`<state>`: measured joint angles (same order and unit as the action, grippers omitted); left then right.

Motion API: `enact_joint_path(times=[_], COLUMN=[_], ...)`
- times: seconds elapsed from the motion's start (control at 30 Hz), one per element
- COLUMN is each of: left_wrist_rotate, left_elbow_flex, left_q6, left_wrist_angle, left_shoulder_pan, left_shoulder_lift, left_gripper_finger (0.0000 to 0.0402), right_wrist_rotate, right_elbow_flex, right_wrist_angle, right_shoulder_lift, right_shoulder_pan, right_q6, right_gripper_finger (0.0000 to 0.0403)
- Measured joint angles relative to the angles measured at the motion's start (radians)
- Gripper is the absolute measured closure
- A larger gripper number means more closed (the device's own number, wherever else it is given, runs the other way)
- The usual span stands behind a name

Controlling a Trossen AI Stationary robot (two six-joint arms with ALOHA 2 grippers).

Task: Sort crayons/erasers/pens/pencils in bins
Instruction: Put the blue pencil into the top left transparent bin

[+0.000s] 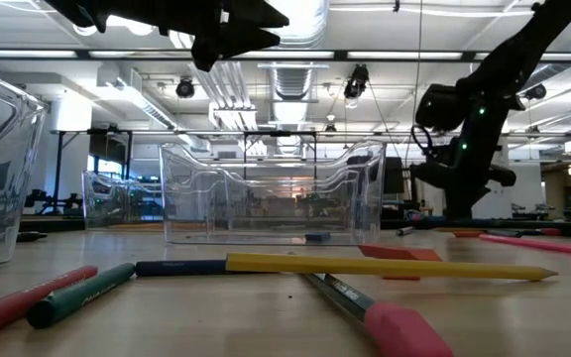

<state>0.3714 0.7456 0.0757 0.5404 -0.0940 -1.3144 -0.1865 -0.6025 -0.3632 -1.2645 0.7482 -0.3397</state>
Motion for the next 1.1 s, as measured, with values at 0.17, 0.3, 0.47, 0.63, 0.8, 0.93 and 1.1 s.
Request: enact_joint_path(times=[0.17,0.3,0.47,0.63,0.8,0.93,1.1], left_wrist_rotate=[0.0,0.0,0.0,0.0,0.0,0.0,-0.001], left_elbow_flex=[0.0,-0.001,-0.015,-0.016,-0.016,-0.016,-0.011], left_q6=[0.002,0.022,0.025,0.049,0.053,0.075,0.075], left_wrist_angle=[0.0,-0.003,0.0,-0.001,0.001,0.03,0.16], left_shoulder_pan=[0.0,0.0,0.0,0.0,0.0,0.0,0.0], left_shoulder_lift=[0.0,0.0,0.0,-0.001,-0.001,-0.021,-0.114], left_gripper_finger=[0.0219,0.0219,0.0219,0.0219,0.0219,0.0219,0.0219], right_wrist_rotate=[0.004,0.031,0.16,0.27,0.346,0.351,0.351], right_elbow_flex=[0.0,0.0,-0.001,-0.001,-0.002,-0.002,-0.002], right_wrist_angle=[-0.029,-0.031,-0.01,0.054,0.169,0.258,0.366], right_shoulder_lift=[0.085,0.157,0.246,0.324,0.364,0.366,0.354], right_shoulder_pan=[0.0,-0.008,-0.028,-0.096,-0.207,-0.308,-0.416], right_q6=[-0.008,-0.008,-0.011,-0.008,-0.008,-0.008,-0.005], right_gripper_finger=[0.039,0.039,0.039,0.039,0.039,0.039,0.039])
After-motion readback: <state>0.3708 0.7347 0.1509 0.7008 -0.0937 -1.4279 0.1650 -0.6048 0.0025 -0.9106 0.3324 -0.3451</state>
